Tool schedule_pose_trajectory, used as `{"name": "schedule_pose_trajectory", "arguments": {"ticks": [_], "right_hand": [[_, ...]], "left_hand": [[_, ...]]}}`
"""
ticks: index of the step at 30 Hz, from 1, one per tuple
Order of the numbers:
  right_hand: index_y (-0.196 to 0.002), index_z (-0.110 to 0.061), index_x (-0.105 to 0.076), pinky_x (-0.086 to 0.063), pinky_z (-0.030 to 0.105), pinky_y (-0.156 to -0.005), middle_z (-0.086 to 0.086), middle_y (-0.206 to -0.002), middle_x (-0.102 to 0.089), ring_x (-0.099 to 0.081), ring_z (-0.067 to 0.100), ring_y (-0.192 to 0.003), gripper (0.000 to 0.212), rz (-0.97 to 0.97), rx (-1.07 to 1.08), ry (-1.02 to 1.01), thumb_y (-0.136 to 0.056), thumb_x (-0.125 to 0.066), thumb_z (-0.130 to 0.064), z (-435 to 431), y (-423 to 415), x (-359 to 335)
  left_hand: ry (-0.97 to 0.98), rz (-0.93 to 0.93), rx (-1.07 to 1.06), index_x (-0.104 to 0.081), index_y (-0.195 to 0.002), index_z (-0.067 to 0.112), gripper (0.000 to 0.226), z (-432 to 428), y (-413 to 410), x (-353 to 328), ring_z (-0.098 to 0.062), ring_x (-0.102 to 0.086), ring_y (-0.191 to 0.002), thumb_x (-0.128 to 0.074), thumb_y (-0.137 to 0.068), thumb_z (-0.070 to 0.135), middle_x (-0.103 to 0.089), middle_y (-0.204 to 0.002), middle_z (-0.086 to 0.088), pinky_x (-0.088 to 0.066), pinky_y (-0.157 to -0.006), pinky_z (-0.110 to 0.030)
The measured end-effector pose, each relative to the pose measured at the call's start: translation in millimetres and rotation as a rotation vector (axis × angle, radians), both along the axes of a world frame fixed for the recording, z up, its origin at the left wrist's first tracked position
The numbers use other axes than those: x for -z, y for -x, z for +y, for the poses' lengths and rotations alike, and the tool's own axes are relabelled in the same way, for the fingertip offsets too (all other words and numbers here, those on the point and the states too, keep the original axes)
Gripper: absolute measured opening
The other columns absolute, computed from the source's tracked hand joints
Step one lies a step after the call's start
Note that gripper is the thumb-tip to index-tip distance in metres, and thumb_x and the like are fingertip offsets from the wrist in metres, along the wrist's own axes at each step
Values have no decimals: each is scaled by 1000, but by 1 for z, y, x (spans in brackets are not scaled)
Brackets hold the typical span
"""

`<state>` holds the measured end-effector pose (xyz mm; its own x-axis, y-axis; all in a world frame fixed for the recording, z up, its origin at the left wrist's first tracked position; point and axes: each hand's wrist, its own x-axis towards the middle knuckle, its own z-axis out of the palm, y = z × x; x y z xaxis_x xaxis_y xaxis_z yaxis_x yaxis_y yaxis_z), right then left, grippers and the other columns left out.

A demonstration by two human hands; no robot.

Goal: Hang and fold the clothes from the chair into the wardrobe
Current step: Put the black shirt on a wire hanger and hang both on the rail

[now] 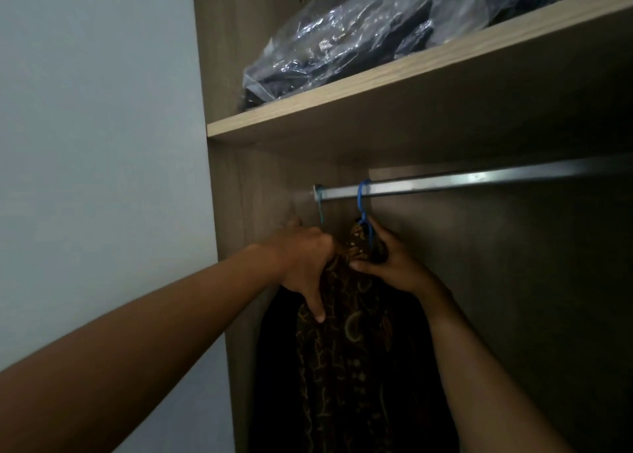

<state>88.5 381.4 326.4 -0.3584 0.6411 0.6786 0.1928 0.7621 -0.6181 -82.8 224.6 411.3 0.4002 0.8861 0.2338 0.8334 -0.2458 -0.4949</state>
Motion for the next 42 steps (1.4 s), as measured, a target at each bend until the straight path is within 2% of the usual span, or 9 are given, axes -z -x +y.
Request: {"name": "schedule_pose_trajectory", "arguments": {"ticks": [3, 9, 18, 23, 26, 30, 37, 40, 42], "right_hand": [[-156, -17, -25, -32, 8, -105, 1, -152, -43, -41, 5, -137, 104, -50, -51, 32, -73, -87, -17, 9, 30, -3], [-157, -28, -19, -23, 36, -122, 6, -160, -26, -25, 16, -148, 114, -110, 29, 42, -68, -88, -43, 29, 70, -3], [-157, -22, -25, -25, 37, -121, 10, -158, -26, -26, 23, -147, 101, -27, 110, -9, -76, -84, -36, 8, 71, 10], [-155, -25, -27, -21, 41, -123, 6, -162, -22, -19, 20, -150, 99, -72, 114, -39, -75, -81, -47, -56, 71, 3], [-156, -27, -26, -18, 29, -120, 2, -162, -22, -20, 18, -149, 95, -85, 72, -70, -79, -78, -49, -119, 76, -10], [-156, -36, -22, -23, 30, -115, -1, -163, -20, -23, 18, -149, 94, -60, -58, -90, -81, -76, -48, -224, 94, -25], [-156, -39, -19, -23, 21, -106, -12, -162, -17, -24, 10, -146, 80, -129, -276, -185, -91, -62, -53, -397, 145, -27], [-157, -36, -17, -20, 23, -114, -8, -163, -18, -20, 10, -148, 77, -205, -360, -188, -94, -59, -49, -445, 163, -19], [-157, -35, -16, -18, 28, -120, -5, -165, -16, -17, 10, -150, 77, -263, -378, -187, -95, -59, -48, -467, 172, -15]], "left_hand": [[25, -2, -62, -63, -101, 22, 74, -3, 15, 1, -12, -59, -93, -86, -48, 69, -67, -102, 6, -41, -87, -29], [-34, 240, -249, -62, -111, 20, 80, 0, 36, 9, -18, -59, -107, -78, -54, 75, -67, -108, 2, -27, -110, -43], [-86, 244, -317, -53, -129, 18, 85, -23, 37, 27, -26, -52, -121, -71, -67, 73, -61, -125, -3, -24, -111, -55], [-176, 228, -272, -52, -135, 19, 91, -90, 44, 30, -26, -52, -112, -63, -68, 79, -59, -121, -5, -33, -98, -48], [-279, 230, -210, -49, -138, 24, 91, -149, 47, 23, -23, -49, -110, -59, -69, 82, -57, -120, -1, -31, -89, -42], [-430, 185, -209, -44, -144, 28, 93, -251, 57, 15, -22, -48, -115, -57, -70, 83, -56, -128, 1, -31, -94, -44], [-844, -81, -364, -61, -128, 29, 76, -430, 105, 40, -29, -42, -126, -70, -66, 72, -53, -133, 1, -30, -98, -50], [-1003, -397, -501, -51, -137, 29, 85, -475, 121, 70, -35, -33, -131, -77, -63, 61, -37, -147, -5, -32, -99, -53], [-932, -563, -581, -36, -146, 28, 98, -489, 129, 84, -37, -32, -133, -80, -64, 58, -22, -156, -5, -38, -99, -56]]}}
